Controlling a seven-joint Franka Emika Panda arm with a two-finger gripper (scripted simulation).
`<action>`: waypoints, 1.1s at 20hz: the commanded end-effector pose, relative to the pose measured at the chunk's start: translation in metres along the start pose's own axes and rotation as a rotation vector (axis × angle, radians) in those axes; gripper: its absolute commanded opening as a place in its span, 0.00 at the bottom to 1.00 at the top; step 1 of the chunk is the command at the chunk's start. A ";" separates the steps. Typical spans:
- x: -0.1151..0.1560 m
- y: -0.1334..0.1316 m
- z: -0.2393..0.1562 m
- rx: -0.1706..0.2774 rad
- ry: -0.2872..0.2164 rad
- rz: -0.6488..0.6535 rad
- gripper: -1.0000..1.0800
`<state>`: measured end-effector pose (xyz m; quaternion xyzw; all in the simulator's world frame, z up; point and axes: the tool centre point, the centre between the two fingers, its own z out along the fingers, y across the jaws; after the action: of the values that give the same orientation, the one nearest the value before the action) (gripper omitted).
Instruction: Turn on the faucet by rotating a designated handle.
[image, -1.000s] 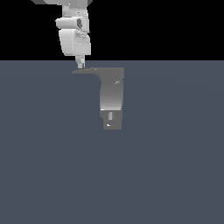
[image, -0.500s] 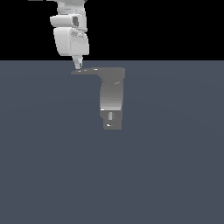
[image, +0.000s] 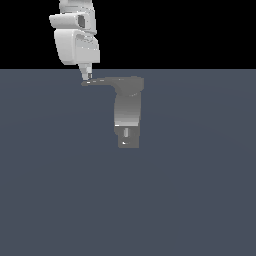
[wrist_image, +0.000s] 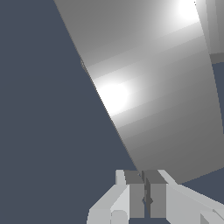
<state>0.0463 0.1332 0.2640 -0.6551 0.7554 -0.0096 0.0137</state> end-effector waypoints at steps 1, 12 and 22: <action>0.003 0.015 0.015 -0.032 0.009 0.002 0.00; 0.016 0.033 0.014 -0.030 0.008 0.007 0.00; 0.035 0.056 0.014 -0.031 0.008 0.005 0.00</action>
<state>-0.0045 0.1263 0.2639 -0.6630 0.7484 -0.0095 0.0163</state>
